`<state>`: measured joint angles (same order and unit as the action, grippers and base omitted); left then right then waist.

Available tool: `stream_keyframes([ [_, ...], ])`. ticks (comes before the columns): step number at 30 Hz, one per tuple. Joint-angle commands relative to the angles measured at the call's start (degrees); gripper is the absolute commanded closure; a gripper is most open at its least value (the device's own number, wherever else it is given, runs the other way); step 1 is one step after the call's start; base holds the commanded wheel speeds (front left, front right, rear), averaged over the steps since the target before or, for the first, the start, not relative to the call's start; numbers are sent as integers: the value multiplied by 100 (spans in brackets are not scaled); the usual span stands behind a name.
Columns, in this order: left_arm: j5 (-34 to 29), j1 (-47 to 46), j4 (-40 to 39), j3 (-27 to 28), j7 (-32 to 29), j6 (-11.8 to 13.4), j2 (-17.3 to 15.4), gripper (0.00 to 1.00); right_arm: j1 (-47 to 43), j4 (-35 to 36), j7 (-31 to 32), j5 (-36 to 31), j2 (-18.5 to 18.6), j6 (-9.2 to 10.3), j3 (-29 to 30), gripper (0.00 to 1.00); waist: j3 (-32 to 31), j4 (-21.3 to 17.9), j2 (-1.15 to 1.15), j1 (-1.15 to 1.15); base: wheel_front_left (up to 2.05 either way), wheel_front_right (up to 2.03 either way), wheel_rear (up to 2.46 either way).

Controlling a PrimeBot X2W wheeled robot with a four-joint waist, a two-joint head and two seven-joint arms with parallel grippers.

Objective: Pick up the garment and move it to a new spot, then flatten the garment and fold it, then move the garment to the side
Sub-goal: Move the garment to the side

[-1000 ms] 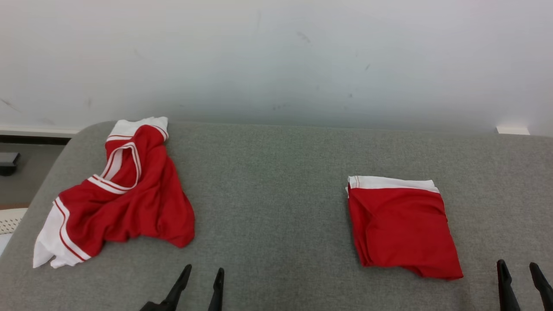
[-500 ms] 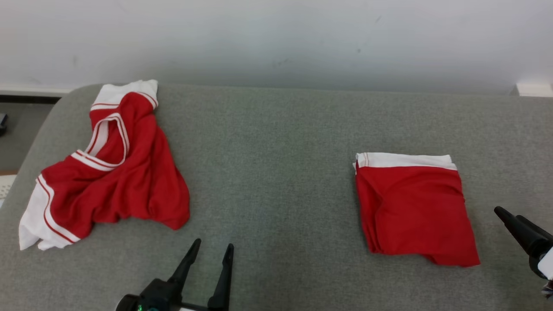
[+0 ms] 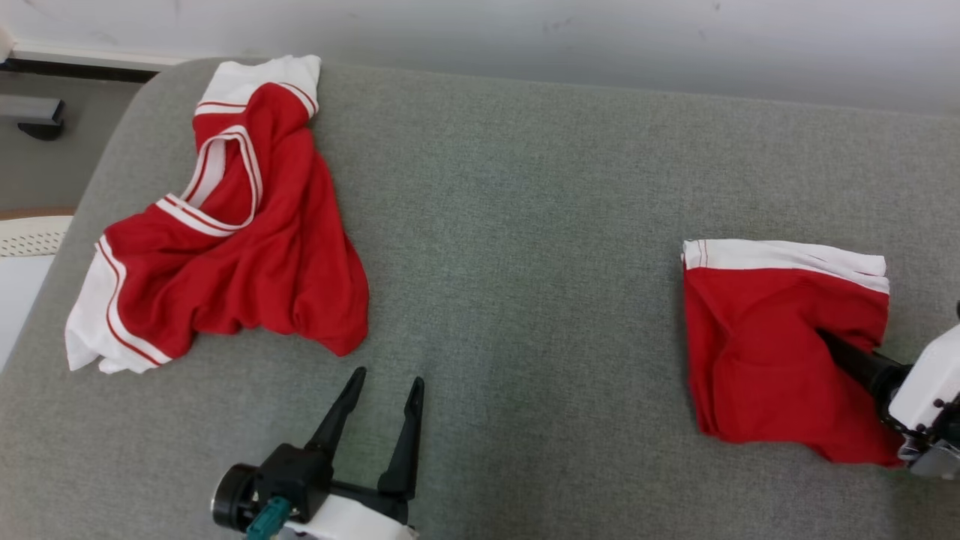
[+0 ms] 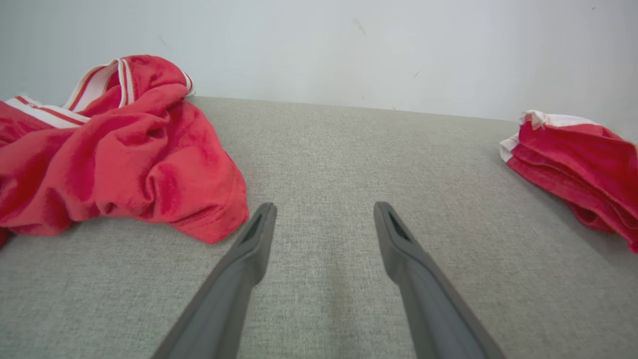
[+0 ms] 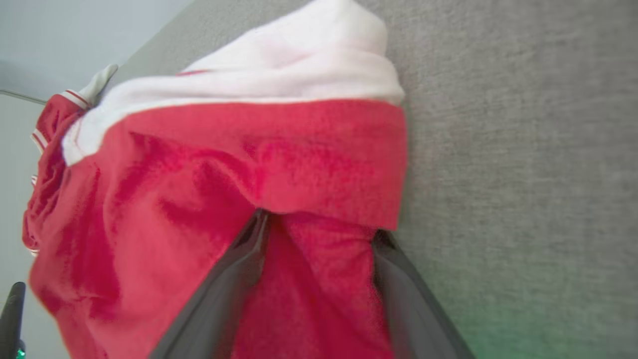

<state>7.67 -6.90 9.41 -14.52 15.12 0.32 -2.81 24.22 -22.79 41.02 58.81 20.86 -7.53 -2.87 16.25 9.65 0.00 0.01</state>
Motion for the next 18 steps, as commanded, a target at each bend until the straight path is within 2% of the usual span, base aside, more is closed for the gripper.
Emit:
stream_keyframes([
  [1,6,-92,-22,-7,4,17,-18,0,-35,-33,95,22,-200,10,-196,76,47,8,0,-1,0,0,0],
  [2,-1,-113,-34,-6,4,20,-18,0,-11,19,101,83,-232,10,-248,100,61,-14,0,-1,0,0,0],
  [9,-96,-166,-150,75,4,28,-19,0,258,329,-226,254,-46,10,-259,100,121,-473,0,-1,0,0,0],
  [18,-338,-360,-149,-51,3,-226,-19,0,466,-95,-1002,-485,449,10,-238,100,308,-1315,0,-1,0,0,0],
])
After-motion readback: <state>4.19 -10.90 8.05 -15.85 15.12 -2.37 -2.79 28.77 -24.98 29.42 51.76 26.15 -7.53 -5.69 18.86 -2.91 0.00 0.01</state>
